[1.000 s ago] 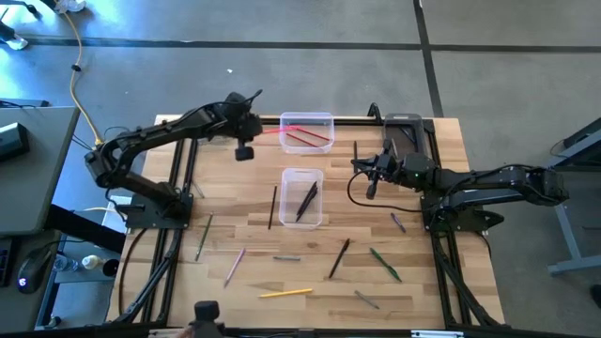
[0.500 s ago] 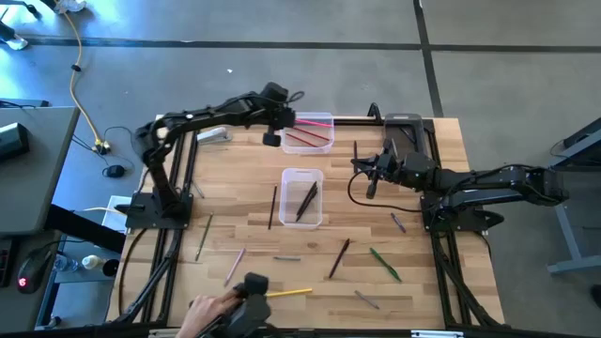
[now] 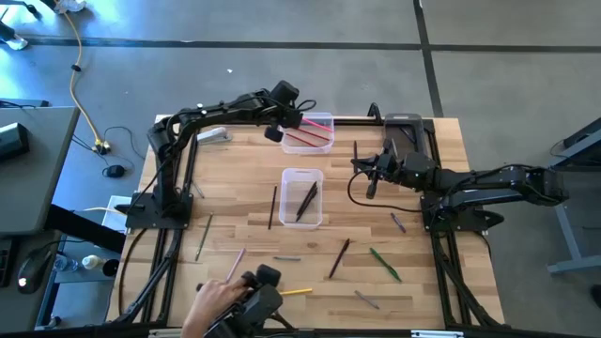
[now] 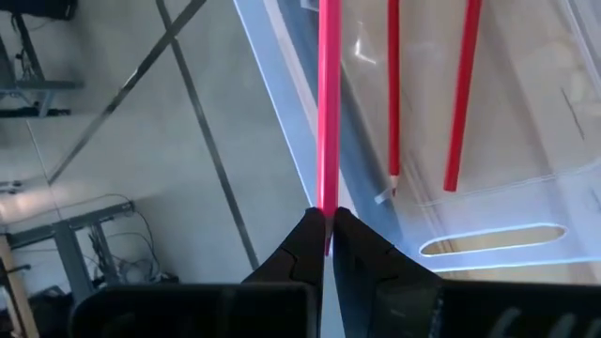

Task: Sort crayons/erasers/pens/pencils in bins
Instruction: Put the pink color pencil into the top transparent bin

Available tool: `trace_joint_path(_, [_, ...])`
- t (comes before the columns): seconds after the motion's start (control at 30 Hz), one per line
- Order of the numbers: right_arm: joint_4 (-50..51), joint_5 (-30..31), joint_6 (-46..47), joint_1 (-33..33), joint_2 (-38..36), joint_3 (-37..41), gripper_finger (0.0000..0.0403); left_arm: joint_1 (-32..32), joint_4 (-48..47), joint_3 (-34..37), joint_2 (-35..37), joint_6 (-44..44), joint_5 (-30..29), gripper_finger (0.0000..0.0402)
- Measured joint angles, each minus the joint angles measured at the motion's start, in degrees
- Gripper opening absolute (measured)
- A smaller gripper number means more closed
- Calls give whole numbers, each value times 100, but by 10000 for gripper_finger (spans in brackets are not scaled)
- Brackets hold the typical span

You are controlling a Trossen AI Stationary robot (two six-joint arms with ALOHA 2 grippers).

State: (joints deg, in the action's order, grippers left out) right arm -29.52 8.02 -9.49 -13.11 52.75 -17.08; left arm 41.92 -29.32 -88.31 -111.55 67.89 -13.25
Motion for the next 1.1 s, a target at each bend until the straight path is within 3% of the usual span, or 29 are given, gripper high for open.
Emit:
trace_joint_path(0.77, [-26,1,2,1,0,0,0,7,26,31,-272,144,127,1])
trace_joint_path(1.1, [-26,2,2,1,0,0,0,-87,317,31,-293,132,-63,60])
